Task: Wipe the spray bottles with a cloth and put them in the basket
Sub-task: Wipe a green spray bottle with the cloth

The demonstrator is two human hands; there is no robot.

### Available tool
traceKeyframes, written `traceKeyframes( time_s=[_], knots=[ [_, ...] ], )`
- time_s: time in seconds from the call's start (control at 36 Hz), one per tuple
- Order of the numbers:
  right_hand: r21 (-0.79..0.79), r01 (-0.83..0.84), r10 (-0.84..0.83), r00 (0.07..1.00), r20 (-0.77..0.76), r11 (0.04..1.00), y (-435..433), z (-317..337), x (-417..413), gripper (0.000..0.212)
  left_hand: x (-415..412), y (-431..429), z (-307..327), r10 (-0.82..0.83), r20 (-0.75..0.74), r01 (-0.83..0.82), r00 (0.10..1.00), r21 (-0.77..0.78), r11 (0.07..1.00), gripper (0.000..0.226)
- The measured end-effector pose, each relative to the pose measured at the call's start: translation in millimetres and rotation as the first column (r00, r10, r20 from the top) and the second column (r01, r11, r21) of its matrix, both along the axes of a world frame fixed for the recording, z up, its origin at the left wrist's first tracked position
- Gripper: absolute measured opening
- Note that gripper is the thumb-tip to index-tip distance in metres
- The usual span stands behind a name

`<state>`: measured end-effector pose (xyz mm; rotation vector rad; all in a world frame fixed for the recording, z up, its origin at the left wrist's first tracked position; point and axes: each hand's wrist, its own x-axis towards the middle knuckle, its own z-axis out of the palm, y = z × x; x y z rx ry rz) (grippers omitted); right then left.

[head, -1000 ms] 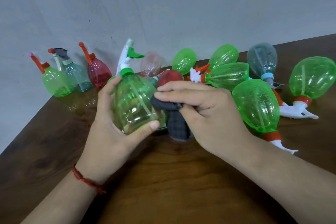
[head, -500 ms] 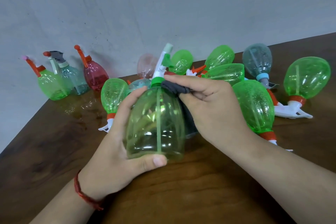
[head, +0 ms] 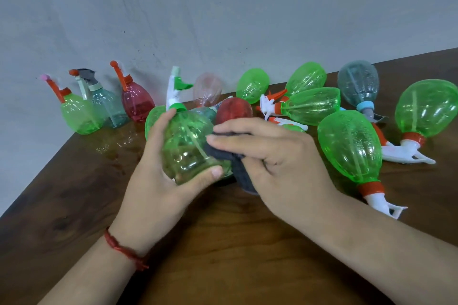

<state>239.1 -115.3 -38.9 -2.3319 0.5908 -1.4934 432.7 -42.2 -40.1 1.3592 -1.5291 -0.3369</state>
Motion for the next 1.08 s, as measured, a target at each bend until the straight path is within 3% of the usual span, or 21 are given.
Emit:
traceKeyframes(
  time_s=[0.17, 0.28, 0.39, 0.61, 0.86, 1.0, 1.08],
  knots=[
    [-0.06, 0.0, -0.004, 0.998, -0.063, 0.998, 6.0, -0.9, 0.8, 0.043, -0.4, -1.1, 1.5, 0.088, -0.032, -0.089, 0.996, -0.024, 0.996, 0.102],
    [-0.026, 0.018, -0.017, 0.999, 0.029, 1.0, 6.3, -1.7, 1.8, 0.045, -3.7, -1.6, 2.3, 0.04, -0.102, -0.043, 0.994, -0.029, 0.999, 0.097],
    [0.187, 0.025, -0.056, 0.985, 0.165, 0.982, -1.3, 0.3, 2.2, 0.053, -7.1, 2.1, 0.6, -0.075, -0.143, 0.071, 0.987, -0.035, 0.997, 0.101],
    [0.528, -0.211, 0.017, 0.937, 0.349, 0.823, -14.9, 11.1, -1.6, 0.048, -13.3, 10.1, -0.7, -0.339, -0.323, 0.371, 0.884, 0.043, 0.928, 0.109],
    [0.557, -0.194, 0.039, 0.96, 0.277, 0.808, -22.4, 4.4, -6.9, 0.043, -1.0, 5.0, -4.5, -0.343, -0.007, 0.342, 0.939, 0.095, 0.935, 0.109],
    [0.455, -0.135, 0.032, 0.973, 0.227, 0.88, -16.8, 6.4, -3.0, 0.041, -2.2, 5.3, -4.1, -0.282, 0.068, 0.277, 0.957, 0.078, 0.958, 0.116],
    [0.368, -0.095, 0.016, 0.977, 0.213, 0.925, -13.2, 5.5, -1.8, 0.049, -4.7, 4.4, -3.8, -0.185, 0.024, 0.184, 0.983, 0.025, 0.983, 0.114]
  ],
)
